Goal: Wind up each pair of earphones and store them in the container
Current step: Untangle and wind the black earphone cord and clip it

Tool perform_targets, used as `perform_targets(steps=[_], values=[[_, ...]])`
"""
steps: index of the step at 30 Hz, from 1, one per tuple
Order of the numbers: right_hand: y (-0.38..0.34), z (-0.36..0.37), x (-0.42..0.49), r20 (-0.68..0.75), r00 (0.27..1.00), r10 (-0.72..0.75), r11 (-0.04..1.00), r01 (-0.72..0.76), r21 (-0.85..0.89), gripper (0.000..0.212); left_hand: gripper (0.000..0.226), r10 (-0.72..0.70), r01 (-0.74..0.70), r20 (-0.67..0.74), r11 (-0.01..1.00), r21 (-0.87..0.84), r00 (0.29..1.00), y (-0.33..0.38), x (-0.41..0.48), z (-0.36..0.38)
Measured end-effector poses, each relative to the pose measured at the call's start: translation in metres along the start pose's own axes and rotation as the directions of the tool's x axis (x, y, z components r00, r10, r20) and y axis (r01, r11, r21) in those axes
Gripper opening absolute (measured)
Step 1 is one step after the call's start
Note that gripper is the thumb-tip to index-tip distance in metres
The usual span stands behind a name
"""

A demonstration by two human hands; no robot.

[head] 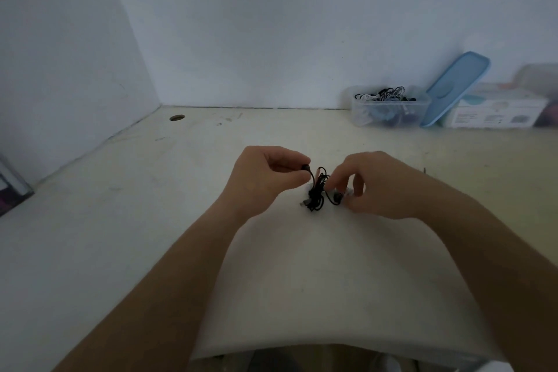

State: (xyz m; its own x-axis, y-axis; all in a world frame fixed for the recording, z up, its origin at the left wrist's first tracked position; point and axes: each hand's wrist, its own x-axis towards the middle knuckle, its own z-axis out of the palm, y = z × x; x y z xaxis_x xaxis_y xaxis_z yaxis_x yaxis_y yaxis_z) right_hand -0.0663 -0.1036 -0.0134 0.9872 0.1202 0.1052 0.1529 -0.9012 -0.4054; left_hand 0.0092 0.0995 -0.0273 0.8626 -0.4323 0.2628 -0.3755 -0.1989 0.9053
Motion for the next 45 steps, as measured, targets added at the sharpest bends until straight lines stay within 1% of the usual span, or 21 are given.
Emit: perform_targets(steps=[5, 10, 11, 13, 16, 18, 20, 22, 23, 24, 29, 32, 36, 40, 45], values=[[-0.001, 0.008, 0.005, -0.026, 1.000, 0.004, 0.988, -0.008, -0.155, 0.029, 0.017, 0.001, -0.002, 0.021, 0.996, 0.088, 1.000, -0.005, -0.002, 0.002], [0.006, 0.009, 0.007, -0.032, 0.999, 0.019, 0.986, -0.024, -0.162, 0.017, 0.019, 0.015, -0.029, 0.059, 0.970, 0.242, 0.998, -0.010, -0.003, 0.004], [0.008, 0.009, 0.007, -0.044, 0.999, 0.012, 0.990, -0.018, -0.139, 0.016, 0.018, 0.021, -0.035, 0.056, 0.965, 0.260, 0.998, -0.010, -0.003, 0.004], [0.012, 0.009, 0.007, -0.112, 0.994, -0.004, 0.999, 0.000, -0.038, 0.013, 0.017, 0.034, -0.042, 0.036, 0.963, 0.268, 0.999, -0.009, -0.003, 0.003], [0.014, 0.006, 0.007, -0.225, 0.973, 0.046, 0.989, -0.013, 0.147, 0.010, 0.016, 0.057, -0.052, -0.016, 0.977, 0.206, 0.998, -0.006, -0.001, 0.002], [0.012, 0.004, 0.010, -0.258, 0.962, 0.089, 0.967, -0.021, 0.254, 0.010, 0.015, 0.060, -0.051, -0.051, 0.987, 0.151, 0.997, -0.004, 0.002, 0.002], [0.006, 0.003, 0.013, -0.245, 0.961, 0.132, 0.903, -0.014, 0.430, 0.011, 0.014, 0.048, -0.042, -0.081, 0.996, 0.082, 0.996, 0.000, 0.004, 0.003], [0.000, 0.000, 0.015, -0.200, 0.963, 0.178, 0.770, -0.010, 0.638, 0.007, 0.013, 0.043, -0.040, -0.106, 0.999, 0.037, 0.993, 0.005, 0.008, 0.004], [-0.003, -0.003, 0.016, -0.177, 0.965, 0.193, 0.705, -0.011, 0.709, 0.005, 0.012, 0.041, -0.038, -0.115, 0.999, 0.024, 0.993, 0.008, 0.011, 0.005], [-0.004, -0.005, 0.016, -0.164, 0.966, 0.198, 0.662, -0.009, 0.749, 0.005, 0.011, 0.035, -0.034, -0.120, 0.999, 0.015, 0.992, 0.011, 0.013, 0.005], [-0.003, -0.020, 0.018, -0.165, 0.959, 0.231, 0.553, 0.009, 0.833, 0.006, 0.012, 0.026, -0.022, -0.119, 0.999, 0.034, 0.993, 0.020, 0.025, 0.007], [0.005, -0.032, 0.021, -0.157, 0.958, 0.240, 0.499, 0.017, 0.866, 0.012, 0.011, 0.001, -0.004, -0.116, 1.000, -0.020, 0.993, 0.031, 0.037, 0.014], [0.022, -0.049, 0.025, -0.170, 0.943, 0.285, 0.513, 0.000, 0.859, 0.018, 0.013, 0.014, -0.019, -0.108, 0.999, -0.045, 0.994, 0.046, 0.063, 0.032], [0.045, -0.067, 0.032, -0.217, 0.899, 0.381, 0.536, -0.024, 0.844, 0.017, 0.015, 0.046, -0.050, -0.089, 0.998, -0.038, 0.995, 0.053, 0.099, 0.058], [0.085, -0.090, 0.056, -0.291, 0.805, 0.518, 0.500, -0.009, 0.866, 0.014, 0.015, 0.128, -0.118, -0.084, 0.986, 0.115, 0.988, 0.056, 0.158, 0.093]])
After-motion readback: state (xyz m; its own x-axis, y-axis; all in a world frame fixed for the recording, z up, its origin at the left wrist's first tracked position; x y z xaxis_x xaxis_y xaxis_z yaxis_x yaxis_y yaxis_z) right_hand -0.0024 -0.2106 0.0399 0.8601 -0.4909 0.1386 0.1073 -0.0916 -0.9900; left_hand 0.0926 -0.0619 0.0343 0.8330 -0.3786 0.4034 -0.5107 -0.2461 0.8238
